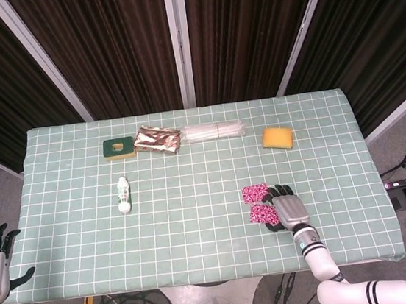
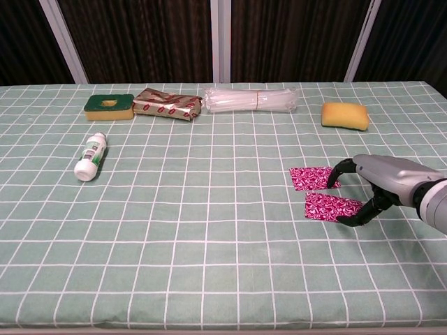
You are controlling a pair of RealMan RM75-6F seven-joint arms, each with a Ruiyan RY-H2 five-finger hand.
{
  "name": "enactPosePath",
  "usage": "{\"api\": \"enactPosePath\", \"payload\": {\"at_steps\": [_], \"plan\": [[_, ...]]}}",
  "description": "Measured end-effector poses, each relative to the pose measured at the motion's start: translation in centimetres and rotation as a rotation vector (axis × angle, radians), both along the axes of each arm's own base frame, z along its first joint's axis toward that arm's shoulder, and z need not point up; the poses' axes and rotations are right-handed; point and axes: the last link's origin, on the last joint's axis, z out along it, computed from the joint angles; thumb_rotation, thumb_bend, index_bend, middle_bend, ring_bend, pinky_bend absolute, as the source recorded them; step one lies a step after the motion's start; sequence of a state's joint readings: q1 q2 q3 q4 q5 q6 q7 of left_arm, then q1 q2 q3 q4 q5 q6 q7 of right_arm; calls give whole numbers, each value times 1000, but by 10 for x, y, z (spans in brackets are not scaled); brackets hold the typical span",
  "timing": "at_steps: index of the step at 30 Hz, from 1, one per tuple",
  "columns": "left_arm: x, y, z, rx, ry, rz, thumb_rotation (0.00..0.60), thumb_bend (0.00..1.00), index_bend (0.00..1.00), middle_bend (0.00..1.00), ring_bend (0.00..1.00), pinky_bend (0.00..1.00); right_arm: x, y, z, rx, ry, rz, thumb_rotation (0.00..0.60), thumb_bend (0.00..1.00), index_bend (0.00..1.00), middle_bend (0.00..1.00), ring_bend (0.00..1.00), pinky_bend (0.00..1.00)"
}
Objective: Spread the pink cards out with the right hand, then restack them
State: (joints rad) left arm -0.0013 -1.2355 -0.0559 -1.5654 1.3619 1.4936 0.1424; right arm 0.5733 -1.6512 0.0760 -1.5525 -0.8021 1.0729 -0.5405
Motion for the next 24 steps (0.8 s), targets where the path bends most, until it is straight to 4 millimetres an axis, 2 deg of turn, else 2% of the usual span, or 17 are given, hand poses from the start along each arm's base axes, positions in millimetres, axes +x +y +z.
{"api": "enactPosePath", "payload": {"at_steps": [4, 11, 18, 24], "plan": [[0, 1, 0, -1, 2, -2, 600, 91, 268, 195, 153, 168, 4, -9, 6, -38, -27, 1, 513, 164, 272, 115, 0, 0], [0, -1, 1, 0, 1, 6, 600, 91, 268, 195, 153, 168, 8, -42, 8, -57, 6, 29, 509, 164, 272, 115, 0, 0], [0, -3, 2, 2, 6, 17, 600, 91, 268, 195, 153, 168, 10, -70, -9, -30, 69, 64, 516, 162, 272, 115, 0, 0], [-1, -3, 1, -2, 9, 23, 600, 91, 268, 195, 153, 168, 16, -74, -21, -6, 82, 92, 513, 164, 272, 115, 0, 0]]}}
